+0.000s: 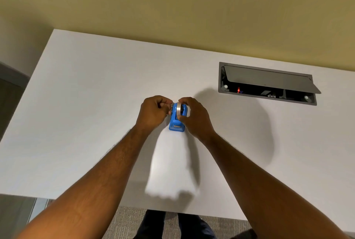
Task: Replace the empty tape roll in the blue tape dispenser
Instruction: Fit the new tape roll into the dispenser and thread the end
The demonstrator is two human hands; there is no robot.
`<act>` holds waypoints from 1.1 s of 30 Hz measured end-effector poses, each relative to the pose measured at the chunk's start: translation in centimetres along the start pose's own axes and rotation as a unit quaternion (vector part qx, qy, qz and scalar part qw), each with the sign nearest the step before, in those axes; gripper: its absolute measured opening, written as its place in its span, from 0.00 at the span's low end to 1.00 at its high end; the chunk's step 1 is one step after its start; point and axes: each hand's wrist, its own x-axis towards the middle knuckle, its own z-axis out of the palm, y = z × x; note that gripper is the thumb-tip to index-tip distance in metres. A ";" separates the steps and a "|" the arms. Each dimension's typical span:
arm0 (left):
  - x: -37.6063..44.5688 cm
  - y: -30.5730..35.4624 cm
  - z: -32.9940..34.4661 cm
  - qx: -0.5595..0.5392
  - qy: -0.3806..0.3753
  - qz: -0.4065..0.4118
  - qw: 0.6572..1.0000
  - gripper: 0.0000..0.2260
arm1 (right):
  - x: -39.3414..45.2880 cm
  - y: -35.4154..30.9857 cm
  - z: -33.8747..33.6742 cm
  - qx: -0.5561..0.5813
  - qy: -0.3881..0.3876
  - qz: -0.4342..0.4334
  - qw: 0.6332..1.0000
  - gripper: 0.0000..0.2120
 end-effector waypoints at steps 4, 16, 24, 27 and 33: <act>-0.2 0.1 0.4 0.012 -0.011 -0.017 1.000 0.09 | -0.2 0.3 0.5 0.006 0.003 0.009 1.000 0.18; -0.3 -0.3 2.1 0.036 0.009 -0.007 0.999 0.03 | 0.2 1.0 1.4 -0.009 0.021 -0.001 1.000 0.16; -0.2 -0.8 2.3 0.057 0.015 -0.003 0.998 0.02 | -0.8 1.8 1.5 0.027 0.027 0.004 0.999 0.23; -0.4 -1.0 2.4 0.070 0.018 0.003 0.997 0.04 | -0.9 1.9 1.4 0.022 0.032 0.000 0.999 0.21; -0.8 -0.3 2.4 0.020 0.027 -0.016 0.999 0.05 | -0.8 1.6 1.6 0.028 0.045 0.000 0.999 0.16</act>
